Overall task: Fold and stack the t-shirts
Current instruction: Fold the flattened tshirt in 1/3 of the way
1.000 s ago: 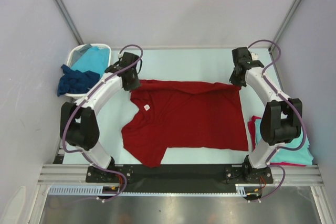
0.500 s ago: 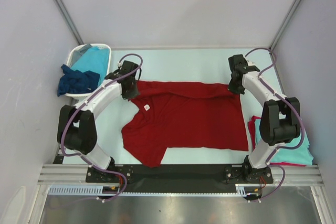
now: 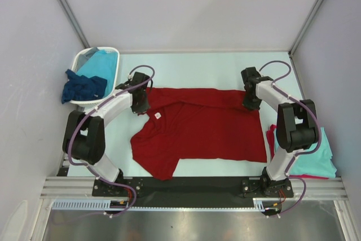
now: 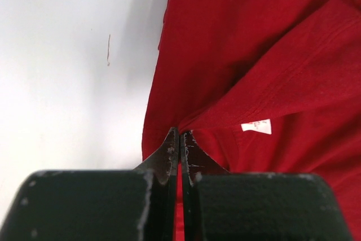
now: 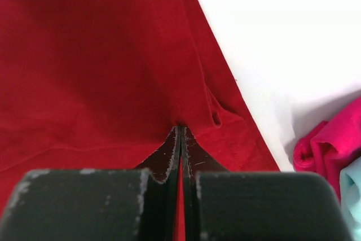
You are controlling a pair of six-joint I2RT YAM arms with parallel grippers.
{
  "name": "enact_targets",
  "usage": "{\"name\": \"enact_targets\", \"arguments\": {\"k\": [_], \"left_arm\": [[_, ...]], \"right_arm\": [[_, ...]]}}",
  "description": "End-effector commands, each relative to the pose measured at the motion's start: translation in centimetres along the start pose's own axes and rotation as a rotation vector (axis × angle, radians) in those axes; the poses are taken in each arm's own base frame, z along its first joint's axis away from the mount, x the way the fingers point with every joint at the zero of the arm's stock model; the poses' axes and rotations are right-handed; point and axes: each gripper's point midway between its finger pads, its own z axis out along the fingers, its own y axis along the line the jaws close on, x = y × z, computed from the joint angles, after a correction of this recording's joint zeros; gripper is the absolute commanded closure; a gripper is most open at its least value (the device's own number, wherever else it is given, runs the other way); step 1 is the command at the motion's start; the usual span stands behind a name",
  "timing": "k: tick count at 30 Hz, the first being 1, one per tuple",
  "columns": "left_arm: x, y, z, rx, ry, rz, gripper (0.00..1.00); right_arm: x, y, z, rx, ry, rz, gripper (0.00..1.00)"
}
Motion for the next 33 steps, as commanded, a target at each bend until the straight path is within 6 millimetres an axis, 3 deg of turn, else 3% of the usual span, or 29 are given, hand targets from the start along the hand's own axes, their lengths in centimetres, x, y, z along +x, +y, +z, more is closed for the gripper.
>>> {"name": "enact_targets", "arguments": {"k": [1, 11, 22, 25, 28, 29, 30, 32, 33], "left_arm": [[0.2, 0.0, 0.2, -0.002, -0.015, -0.02, 1.0], [-0.4, 1.2, 0.3, -0.022, -0.021, -0.053, 1.0], [0.4, 1.8, 1.4, -0.046, 0.014, -0.064, 1.0], [0.3, 1.7, 1.4, -0.05, 0.018, -0.064, 0.9], [0.0, 1.6, 1.4, -0.047, 0.016, -0.065, 0.77], [-0.2, 1.5, 1.4, -0.047, 0.013, -0.066, 0.61], [-0.3, 1.5, 1.3, -0.048, 0.012, -0.069, 0.53], [-0.8, 1.6, 0.9, -0.051, -0.01, -0.079, 0.31], [-1.0, 1.6, 0.7, -0.052, -0.017, -0.082, 0.27]], "right_arm": [[-0.2, -1.0, 0.7, 0.036, -0.014, 0.04, 1.0], [-1.2, -2.8, 1.0, 0.066, -0.022, 0.095, 1.0], [-0.7, -3.6, 2.3, 0.093, 0.018, 0.107, 1.0], [-0.5, -3.4, 2.7, 0.096, 0.031, 0.101, 0.97], [-0.8, -3.1, 2.6, 0.082, 0.016, 0.102, 0.78], [-0.9, -2.9, 2.5, 0.076, 0.011, 0.101, 0.64], [-1.2, -2.7, 2.4, 0.069, 0.002, 0.098, 0.56], [-1.6, -2.5, 2.2, 0.062, -0.004, 0.097, 0.44], [-2.0, -2.4, 1.9, 0.051, -0.014, 0.104, 0.42]]}}
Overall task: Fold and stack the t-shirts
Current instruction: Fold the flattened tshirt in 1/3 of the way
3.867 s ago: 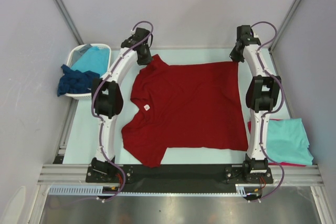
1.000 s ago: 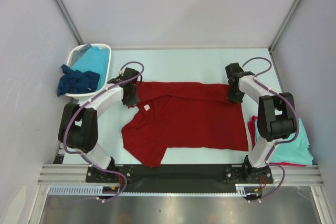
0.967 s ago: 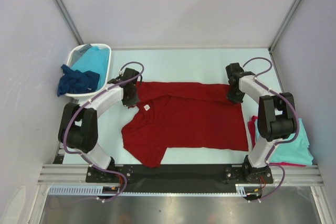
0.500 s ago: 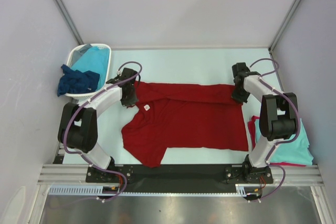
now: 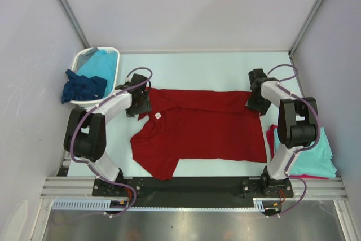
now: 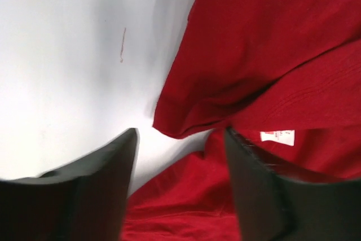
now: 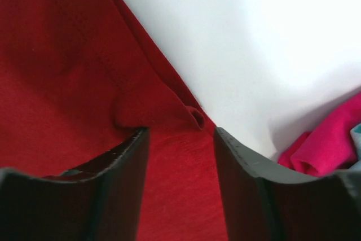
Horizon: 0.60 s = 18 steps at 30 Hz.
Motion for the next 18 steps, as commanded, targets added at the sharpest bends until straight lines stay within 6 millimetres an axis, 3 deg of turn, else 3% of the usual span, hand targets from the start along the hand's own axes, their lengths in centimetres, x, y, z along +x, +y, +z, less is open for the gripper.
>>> {"name": "enact_targets", "arguments": {"k": [1, 3, 7, 10, 11, 13, 15, 16, 18], "left_arm": [[-2.3, 0.0, -1.1, -0.002, -0.071, -0.041, 0.25], [-3.4, -0.3, -2.3, 0.015, -0.109, -0.05, 0.23], [-5.5, -1.9, -4.3, 0.067, -0.167, -0.045, 0.25], [-6.8, -4.2, -5.0, 0.119, -0.182, -0.034, 0.3], [-7.6, -5.2, -5.5, 0.15, -0.195, -0.035, 0.31], [-7.7, -6.8, -4.7, 0.167, -0.176, -0.013, 0.32], [-8.5, -8.4, -4.7, 0.196, -0.168, 0.001, 0.33], [-8.1, -8.9, -3.6, 0.195, -0.138, 0.012, 0.34], [-8.3, -10.0, -3.4, 0.215, -0.124, 0.02, 0.36]], "right_arm": [[-2.3, 0.9, -1.2, -0.034, -0.07, 0.027, 0.41], [-3.3, 1.6, -2.3, -0.078, -0.102, 0.037, 0.4], [-6.1, 4.9, -6.9, -0.19, -0.217, 0.011, 0.44], [-6.6, 7.4, -8.2, -0.23, -0.26, -0.025, 0.55], [-6.6, 7.8, -8.0, -0.234, -0.254, -0.027, 0.57], [-6.7, 9.3, -7.5, -0.253, -0.233, -0.039, 0.6], [-6.6, 10.3, -7.1, -0.263, -0.217, -0.053, 0.69], [-6.3, 10.7, -6.6, -0.259, -0.2, -0.065, 0.82], [-5.8, 11.2, -5.1, -0.24, -0.158, -0.071, 1.0]]}}
